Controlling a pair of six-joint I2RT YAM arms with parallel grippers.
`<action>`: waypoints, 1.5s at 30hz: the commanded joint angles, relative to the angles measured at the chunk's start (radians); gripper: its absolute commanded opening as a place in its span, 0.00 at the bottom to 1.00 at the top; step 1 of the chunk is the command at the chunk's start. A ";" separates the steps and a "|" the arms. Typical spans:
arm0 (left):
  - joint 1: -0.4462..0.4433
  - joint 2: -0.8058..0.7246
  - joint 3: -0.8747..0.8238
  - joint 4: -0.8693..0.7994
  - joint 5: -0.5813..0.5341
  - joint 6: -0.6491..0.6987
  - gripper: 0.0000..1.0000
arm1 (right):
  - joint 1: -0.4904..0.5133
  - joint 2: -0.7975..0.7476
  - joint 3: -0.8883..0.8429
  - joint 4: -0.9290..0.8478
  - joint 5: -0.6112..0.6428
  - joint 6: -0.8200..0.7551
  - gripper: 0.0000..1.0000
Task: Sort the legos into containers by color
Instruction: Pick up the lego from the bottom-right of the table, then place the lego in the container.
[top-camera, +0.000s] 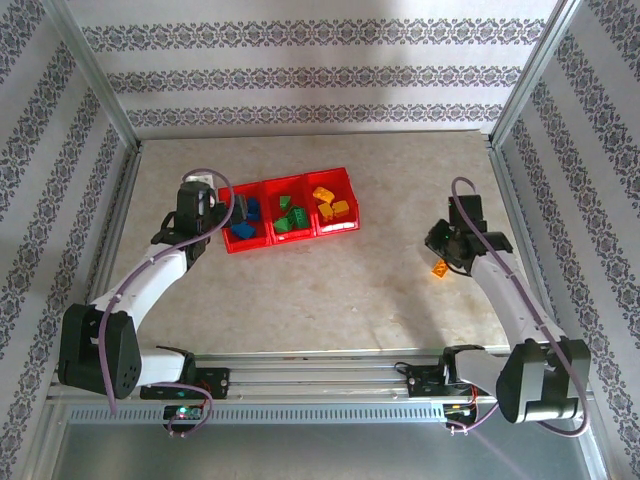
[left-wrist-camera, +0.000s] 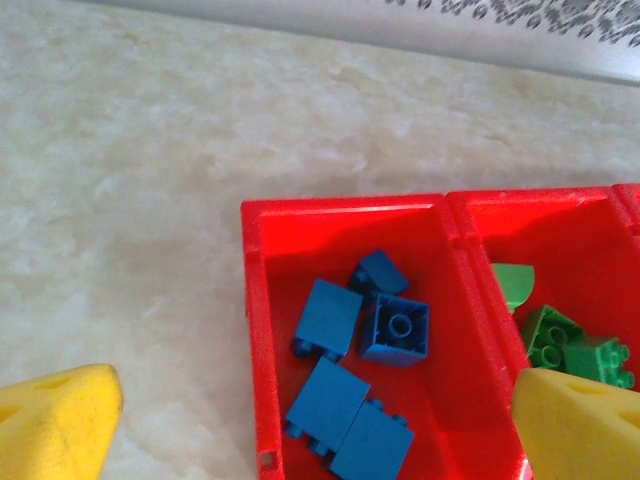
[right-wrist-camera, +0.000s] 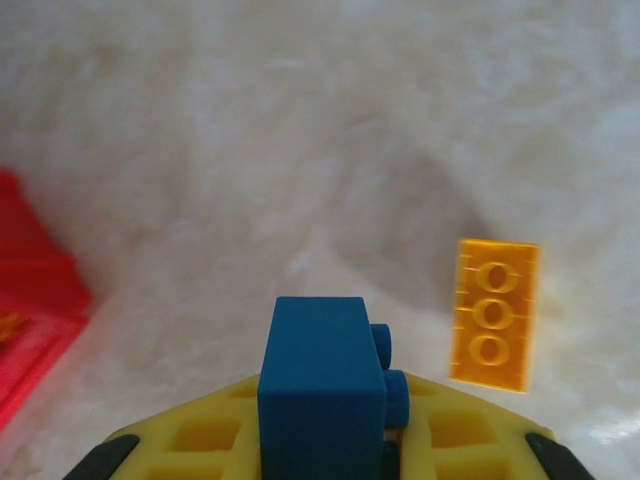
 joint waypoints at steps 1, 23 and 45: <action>0.018 -0.039 -0.027 0.027 -0.024 -0.054 1.00 | 0.098 0.032 0.076 -0.009 0.095 0.021 0.21; 0.041 -0.150 -0.107 0.046 -0.105 -0.167 1.00 | 0.668 0.751 0.891 -0.059 0.292 -0.245 0.20; 0.051 -0.230 -0.206 0.035 -0.208 -0.283 1.00 | 0.798 1.224 1.482 -0.248 0.218 -0.316 0.23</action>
